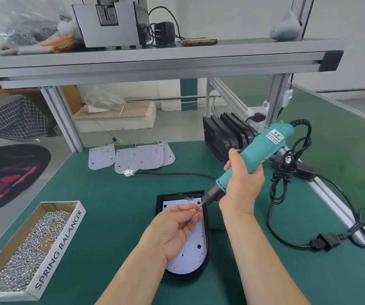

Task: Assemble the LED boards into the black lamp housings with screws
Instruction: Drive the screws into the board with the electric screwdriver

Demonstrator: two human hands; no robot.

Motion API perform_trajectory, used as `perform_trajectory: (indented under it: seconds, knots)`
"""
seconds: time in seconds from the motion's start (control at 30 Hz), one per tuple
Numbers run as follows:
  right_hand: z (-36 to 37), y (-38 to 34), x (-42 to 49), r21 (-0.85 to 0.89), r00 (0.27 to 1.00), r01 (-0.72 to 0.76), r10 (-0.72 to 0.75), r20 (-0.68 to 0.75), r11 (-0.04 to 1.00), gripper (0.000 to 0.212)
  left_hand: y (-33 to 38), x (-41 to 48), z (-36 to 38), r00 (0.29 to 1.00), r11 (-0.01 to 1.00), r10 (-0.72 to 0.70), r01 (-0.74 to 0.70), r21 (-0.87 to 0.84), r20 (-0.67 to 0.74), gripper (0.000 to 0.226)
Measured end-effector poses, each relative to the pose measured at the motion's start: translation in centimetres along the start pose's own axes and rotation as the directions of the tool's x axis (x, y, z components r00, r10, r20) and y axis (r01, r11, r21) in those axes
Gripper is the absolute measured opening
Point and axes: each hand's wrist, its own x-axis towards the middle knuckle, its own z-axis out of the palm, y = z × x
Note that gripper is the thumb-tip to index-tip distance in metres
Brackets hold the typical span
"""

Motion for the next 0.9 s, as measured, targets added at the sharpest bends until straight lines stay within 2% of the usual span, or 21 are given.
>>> perform_trajectory:
  seconds: [0.17, 0.37, 0.6, 0.77, 0.9]
  knots:
    - [0.1, 0.2, -0.3, -0.023, 0.995, -0.005, 0.002, -0.099, 1.0, 0.02, -0.7, -0.1, 0.3, 0.997, 0.998, 0.065, -0.065, -0.006, -0.039, 0.017]
    - [-0.1, -0.1, -0.9, 0.078, 0.981, -0.078, 0.091, -0.17, 0.994, 0.017, -2.2, -0.4, 0.7, 0.953, 0.955, 0.292, -0.287, 0.074, -0.077, 0.025]
    - [0.0, -0.2, -1.3, 0.039, 0.998, -0.051, 0.052, -0.022, 0.998, 0.022, -1.6, -0.4, 0.5, 0.974, 0.975, 0.219, -0.216, 0.052, -0.05, 0.022]
    - [-0.3, -0.1, -0.9, -0.002, 0.998, -0.056, 0.056, -0.038, 0.998, 0.019, -1.4, -0.4, 0.2, 0.98, 0.977, 0.196, -0.194, 0.09, -0.014, 0.013]
    - [-0.4, -0.2, -0.7, -0.028, 0.999, -0.011, 0.01, -0.042, 1.0, 0.02, -1.7, -0.1, 0.3, 0.982, 0.975, 0.187, -0.187, 0.116, 0.007, 0.022]
